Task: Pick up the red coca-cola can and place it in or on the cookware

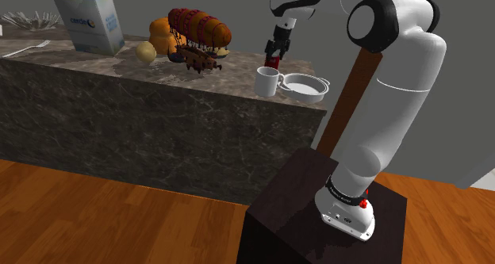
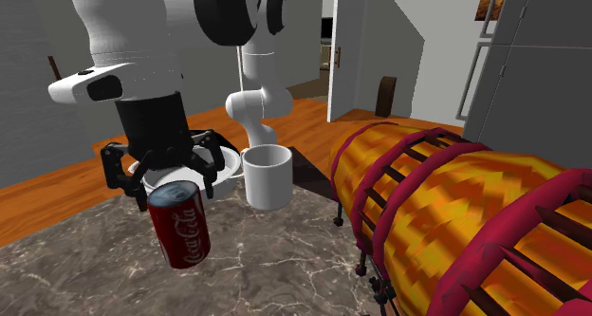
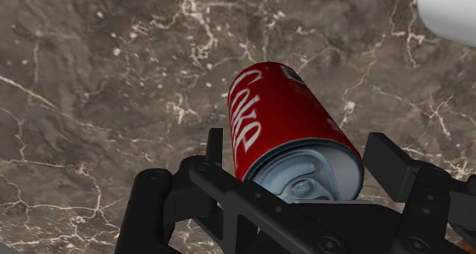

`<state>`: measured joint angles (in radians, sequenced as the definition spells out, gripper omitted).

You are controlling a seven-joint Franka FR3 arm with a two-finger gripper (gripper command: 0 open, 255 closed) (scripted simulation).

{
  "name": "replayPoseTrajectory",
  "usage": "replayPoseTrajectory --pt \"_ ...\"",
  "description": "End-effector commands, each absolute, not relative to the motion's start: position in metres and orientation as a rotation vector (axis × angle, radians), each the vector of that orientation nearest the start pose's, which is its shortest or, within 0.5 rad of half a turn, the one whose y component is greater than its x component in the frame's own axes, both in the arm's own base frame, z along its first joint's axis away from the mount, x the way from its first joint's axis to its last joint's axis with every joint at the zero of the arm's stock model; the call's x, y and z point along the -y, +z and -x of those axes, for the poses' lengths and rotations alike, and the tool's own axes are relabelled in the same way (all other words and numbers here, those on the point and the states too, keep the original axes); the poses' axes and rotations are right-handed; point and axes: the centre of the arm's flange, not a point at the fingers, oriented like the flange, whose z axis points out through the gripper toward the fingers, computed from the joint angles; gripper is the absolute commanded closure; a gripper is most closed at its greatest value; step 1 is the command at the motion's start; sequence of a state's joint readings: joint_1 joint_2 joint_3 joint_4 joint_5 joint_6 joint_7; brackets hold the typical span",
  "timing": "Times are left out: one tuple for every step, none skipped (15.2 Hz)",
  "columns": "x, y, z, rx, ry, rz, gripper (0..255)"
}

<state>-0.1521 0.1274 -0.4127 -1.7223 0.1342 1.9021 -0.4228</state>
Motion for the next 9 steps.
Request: replayPoseTrajectory --pt "0.3066 0.5133 -0.5226 -0.274 -0.144 3.088 0" --pt "0.3066 0.5133 -0.5226 -0.274 -0.144 3.088 0" --pt "0.3066 0.5133 -0.5226 -0.274 -0.144 3.088 0" --pt "0.3066 0.5133 -0.5226 -0.274 -0.144 3.088 0" --pt "0.3066 0.5133 -0.5226 -0.274 -0.144 3.088 255" --pt "0.3066 0.5133 -0.5226 -0.274 -0.144 3.088 255" --pt "0.3066 0.5133 -0.5226 -0.274 -0.144 3.088 255" --pt "0.3067 0.5133 -0.5226 -0.274 -0.144 3.088 255" --pt "0.3067 0.5133 -0.5225 -0.274 -0.144 3.088 255"
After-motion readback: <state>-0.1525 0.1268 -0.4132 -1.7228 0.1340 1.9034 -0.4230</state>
